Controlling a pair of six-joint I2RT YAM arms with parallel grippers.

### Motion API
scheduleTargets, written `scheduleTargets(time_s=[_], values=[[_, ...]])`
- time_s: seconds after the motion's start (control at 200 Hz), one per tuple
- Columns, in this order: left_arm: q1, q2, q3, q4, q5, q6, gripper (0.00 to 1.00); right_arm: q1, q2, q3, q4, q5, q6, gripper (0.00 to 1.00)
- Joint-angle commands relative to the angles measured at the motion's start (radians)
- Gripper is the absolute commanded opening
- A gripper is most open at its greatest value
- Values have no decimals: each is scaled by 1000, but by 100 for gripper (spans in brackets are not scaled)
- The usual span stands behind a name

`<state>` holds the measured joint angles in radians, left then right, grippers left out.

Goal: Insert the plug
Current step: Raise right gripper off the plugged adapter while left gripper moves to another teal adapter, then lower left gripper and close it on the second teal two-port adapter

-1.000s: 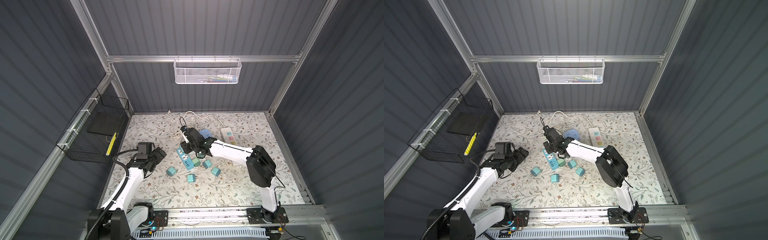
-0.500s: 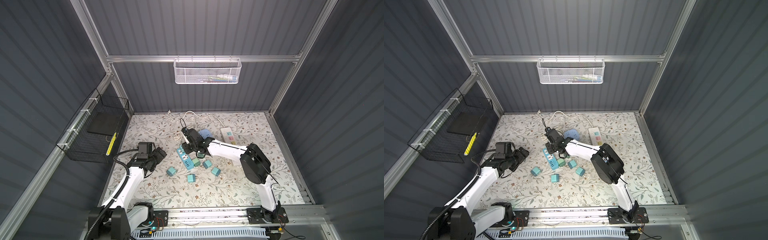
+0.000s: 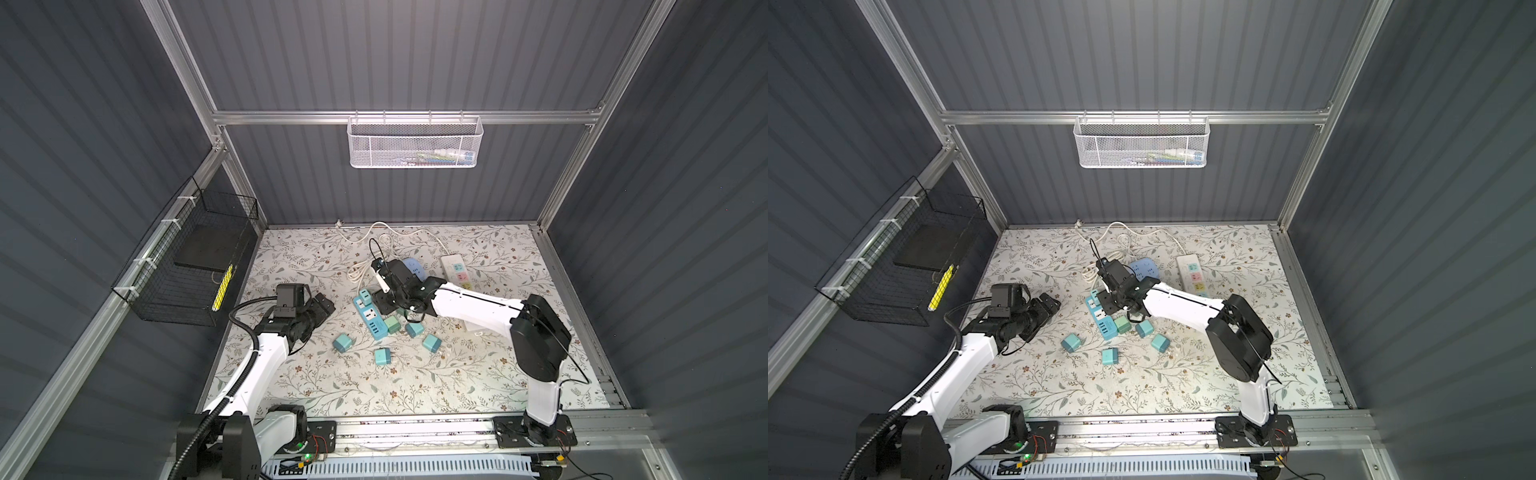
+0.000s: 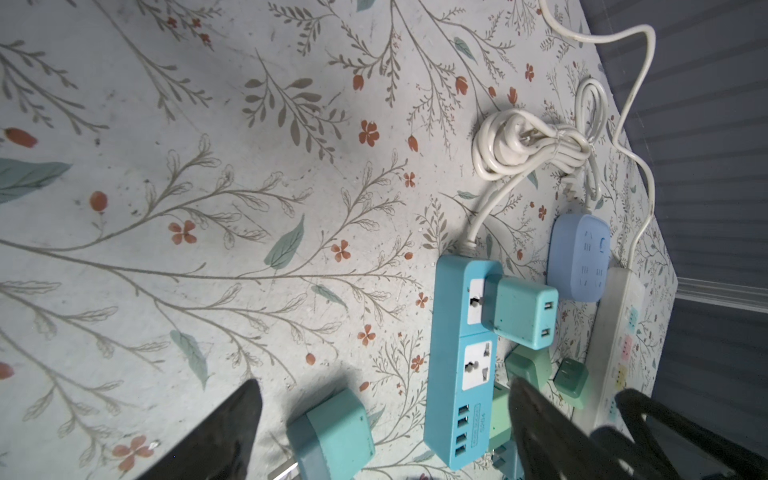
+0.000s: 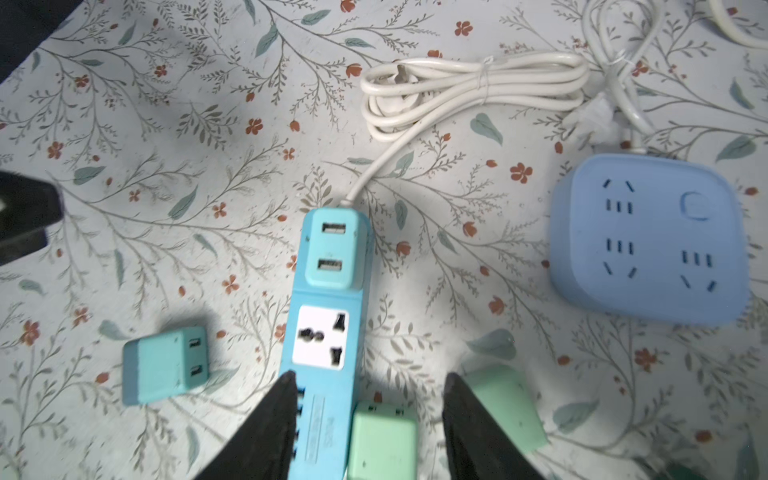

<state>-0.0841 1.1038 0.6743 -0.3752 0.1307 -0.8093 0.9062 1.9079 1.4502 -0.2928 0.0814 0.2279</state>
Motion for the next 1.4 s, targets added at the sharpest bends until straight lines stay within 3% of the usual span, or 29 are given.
scheduleTargets(time_s=[0.0, 0.155, 0.275, 0.435, 0.765, 1.036, 1.181, 1.396], values=[[6, -5, 16, 10, 56, 40, 94, 46, 5, -49, -87, 5, -1, 60], [6, 0, 12, -15, 71, 80, 93, 76, 53, -45, -91, -5, 22, 59], [-9, 8, 12, -75, 33, 122, 87, 80, 36, -53, -116, 8, 33, 58], [-168, 20, -1, -115, -117, 162, 88, 68, -51, -108, -117, 67, 29, 60], [-226, 196, -12, -44, -34, 226, 89, 36, -261, -219, -102, 117, 7, 69], [-394, 241, 17, -80, -91, 200, 85, -33, -368, -309, -47, 80, 36, 69], [-446, 210, 19, -120, -149, 168, 83, -55, -403, -349, -39, 79, 34, 69], [-467, 265, 71, -259, -337, 155, 77, -72, -424, -370, -18, 68, 30, 65]])
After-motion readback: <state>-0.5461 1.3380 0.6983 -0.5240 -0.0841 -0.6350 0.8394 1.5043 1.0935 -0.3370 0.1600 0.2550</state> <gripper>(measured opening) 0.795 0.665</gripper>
